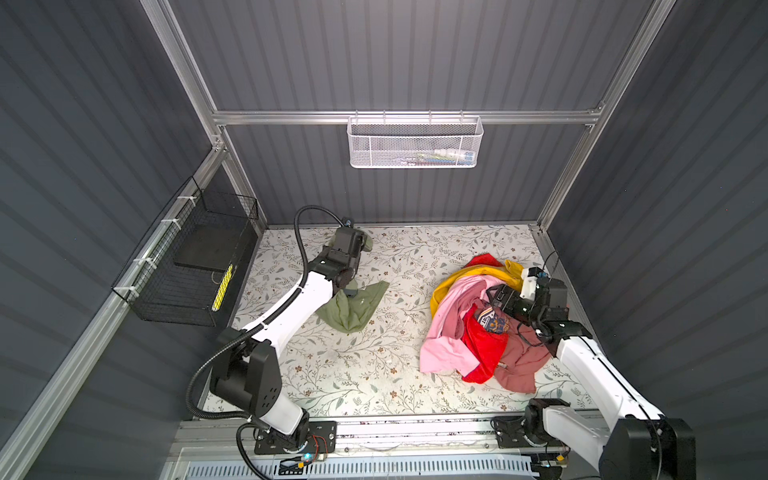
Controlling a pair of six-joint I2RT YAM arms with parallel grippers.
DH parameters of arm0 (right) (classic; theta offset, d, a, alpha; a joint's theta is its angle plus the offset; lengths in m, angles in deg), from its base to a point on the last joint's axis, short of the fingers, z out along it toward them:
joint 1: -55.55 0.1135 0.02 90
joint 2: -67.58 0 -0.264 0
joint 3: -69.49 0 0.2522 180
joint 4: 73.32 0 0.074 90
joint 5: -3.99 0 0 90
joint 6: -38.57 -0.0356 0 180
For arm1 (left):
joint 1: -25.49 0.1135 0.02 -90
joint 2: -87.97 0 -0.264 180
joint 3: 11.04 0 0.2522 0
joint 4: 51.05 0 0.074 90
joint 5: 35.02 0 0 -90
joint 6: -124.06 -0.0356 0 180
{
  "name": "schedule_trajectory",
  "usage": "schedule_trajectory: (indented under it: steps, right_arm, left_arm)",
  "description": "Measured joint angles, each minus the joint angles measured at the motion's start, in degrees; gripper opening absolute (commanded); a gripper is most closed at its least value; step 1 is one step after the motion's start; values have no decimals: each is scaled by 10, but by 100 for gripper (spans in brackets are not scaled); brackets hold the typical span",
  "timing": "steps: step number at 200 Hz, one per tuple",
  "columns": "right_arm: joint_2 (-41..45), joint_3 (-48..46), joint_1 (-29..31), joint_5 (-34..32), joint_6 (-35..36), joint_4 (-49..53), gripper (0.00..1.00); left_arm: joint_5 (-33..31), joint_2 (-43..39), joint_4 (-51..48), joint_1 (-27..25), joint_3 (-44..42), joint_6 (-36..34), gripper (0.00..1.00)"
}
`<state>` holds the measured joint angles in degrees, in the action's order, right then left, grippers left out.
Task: Pick out a specific cloth from the pile
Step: 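Lower the green sweatshirt onto the bare table with the left gripper, then open the left gripper and release the green sweatshirt on the table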
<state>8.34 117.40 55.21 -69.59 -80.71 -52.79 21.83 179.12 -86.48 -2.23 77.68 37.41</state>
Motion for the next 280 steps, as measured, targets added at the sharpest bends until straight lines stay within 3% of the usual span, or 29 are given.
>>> schedule_trajectory:
  steps: [57,108,139,162,176,200,244,280]
  right_arm:
    - [12,3,0,-2,3,12,90]
    - [5,4,1,-1,4,14,90]
    - [2,4,1,0,5,14,90]
    - [2,4,1,0,9,14,90]
    - [2,4,1,0,9,14,90]
    - [2,4,1,-2,13,16,90]
    - [2,8,1,-12,27,28,91]
    - [17,13,1,-20,38,41,91]
  left_arm:
    - [52,-1,-15,-55,-47,123,0]
    - [84,-42,-21,-49,-172,240,0]
    - [113,-36,-18,-28,-219,276,0]
    - [134,-16,-6,-20,-220,284,15]
    - [142,-1,0,-20,-220,284,46]
    - [158,10,13,-20,-220,278,67]
    - [150,0,4,-57,-213,227,81]
    - [131,-44,-19,-79,-216,203,85]
